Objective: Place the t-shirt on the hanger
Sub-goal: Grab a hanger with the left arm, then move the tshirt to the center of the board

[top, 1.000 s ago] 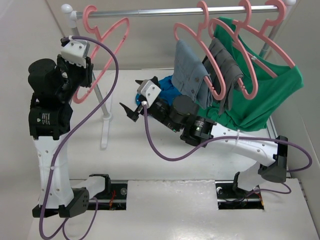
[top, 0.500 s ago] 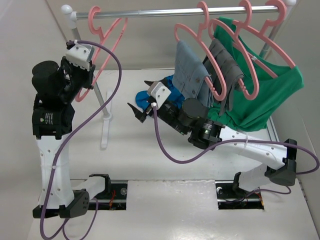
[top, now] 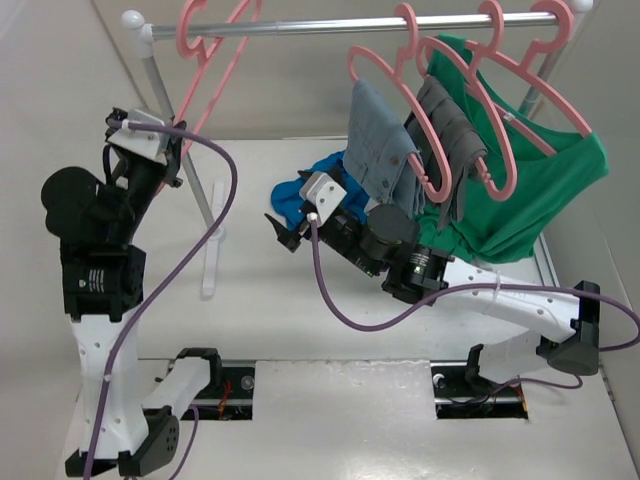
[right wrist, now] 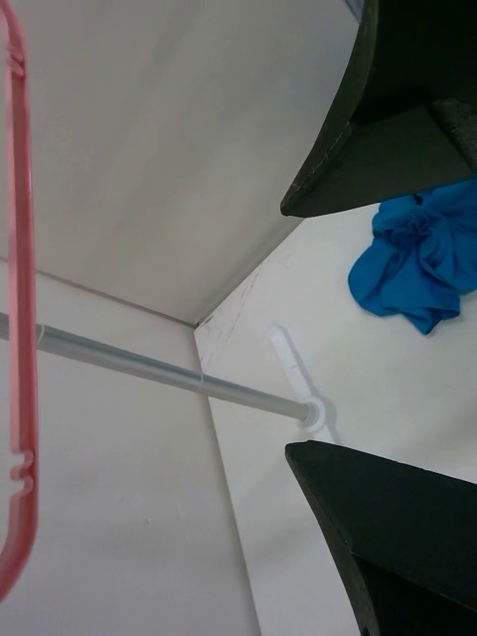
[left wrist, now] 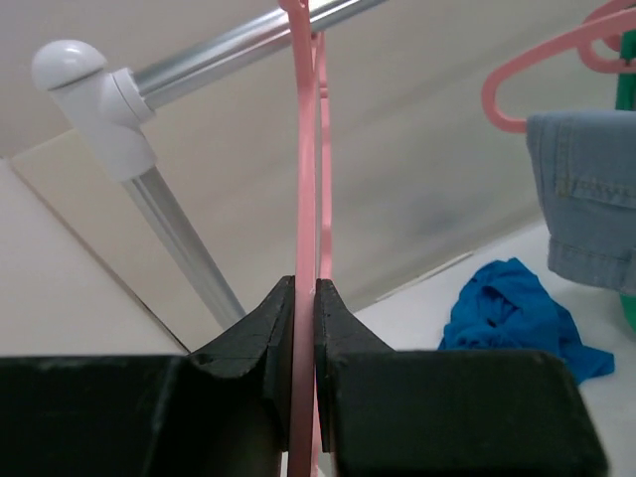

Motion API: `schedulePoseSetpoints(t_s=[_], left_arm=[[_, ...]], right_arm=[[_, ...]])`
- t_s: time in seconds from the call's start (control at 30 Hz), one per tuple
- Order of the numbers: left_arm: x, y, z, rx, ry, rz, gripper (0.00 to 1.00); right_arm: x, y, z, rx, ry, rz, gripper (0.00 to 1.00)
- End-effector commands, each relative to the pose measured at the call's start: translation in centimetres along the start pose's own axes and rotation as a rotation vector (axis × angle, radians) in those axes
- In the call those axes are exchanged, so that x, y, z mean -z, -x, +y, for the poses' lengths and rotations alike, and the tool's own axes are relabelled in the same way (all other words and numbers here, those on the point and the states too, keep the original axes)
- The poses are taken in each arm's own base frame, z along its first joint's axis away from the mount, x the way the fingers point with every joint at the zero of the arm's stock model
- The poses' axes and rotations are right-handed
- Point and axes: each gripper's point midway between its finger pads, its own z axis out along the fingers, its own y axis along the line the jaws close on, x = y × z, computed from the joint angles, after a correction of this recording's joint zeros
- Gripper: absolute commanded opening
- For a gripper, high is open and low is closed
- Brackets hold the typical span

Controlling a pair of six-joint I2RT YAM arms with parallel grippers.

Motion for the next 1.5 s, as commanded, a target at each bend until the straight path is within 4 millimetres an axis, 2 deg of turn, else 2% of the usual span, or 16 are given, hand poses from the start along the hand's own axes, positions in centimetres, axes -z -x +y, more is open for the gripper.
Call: schedulePoseSetpoints(t_s=[0.0,0.2,0.3,0.5,0.53,0.67,0.77,0.93,1.13,1.2,1.23,1.27,1.33,1.37,1.43,1.47], left_arm=[[2.0,4.8,-0.8,-0.045,-0.027,-0.18,0.0],[5.6,-1.3,-3.8,-0.037,-0.086,-0.018,0.0],[7.3,-4.8,-5.4,-0.015,-0.124,0.078,0.0],[10.9,-9.0,-7.7,0.055,-0.138,0.181,0.0],[11.2,-10.7,-8.0,0.067,-0.134,0.218,0.0],[12.9,-14.0,-7.9,0.083,-0.055,0.27,0.0],[13.2,-14.9,-7.3,0.097,0.013,0.263,0.0],[13.0,-15.2,-6.4,0.089,0.06,0.268,0.0],[12.5,-16.4,-5.9,0.092,0.083,0.299,0.0],[12.4,-16.7,-6.2,0.096,0.072,0.305,0.0],[12.4,-16.5,-6.1,0.093,0.074,0.297,0.0],[12.2,-16.8,-5.9,0.095,0.08,0.309,0.0],[12.0,-16.9,-5.7,0.094,0.089,0.312,0.0],[12.0,-16.9,-5.7,0.094,0.089,0.312,0.0],[12.0,-16.9,-5.6,0.092,0.098,0.315,0.0],[11.8,-17.0,-5.5,0.092,0.098,0.315,0.0]], right_arm=[[0.9,1.8,-1.7,-0.032,-0.061,-0.047,0.98],[1.6,-0.9,-1.7,-0.05,-0.087,0.055,0.99],[1.8,-4.5,-0.9,-0.059,-0.069,0.177,0.99],[1.9,-12.1,1.3,-0.186,0.008,0.348,0.99],[1.7,-13.4,0.3,-0.206,-0.009,0.373,0.99],[1.2,-22.0,0.2,-0.298,0.007,0.582,0.96],[0.4,-25.9,-0.6,-0.324,0.008,0.66,0.9],[-3.6,-31.7,-2.5,-0.282,-0.08,0.769,0.91],[-4.3,-39.8,-8.0,-0.226,-0.359,1.004,0.95],[-4.2,-41.9,-7.8,-0.248,-0.325,1.056,0.95],[-5.0,-42.1,-8.0,-0.253,-0.3,1.048,0.92],[-4.6,-44.2,-7.6,-0.237,-0.253,1.083,0.88],[-5.4,-44.4,-5.5,-0.287,-0.128,1.058,0.74],[-5.1,-45.4,-4.1,-0.285,-0.081,1.059,0.59],[-5.0,-44.7,-1.8,-0.279,0.039,1.025,0.38],[-4.8,-44.1,0.0,-0.272,0.101,1.007,0.0]])
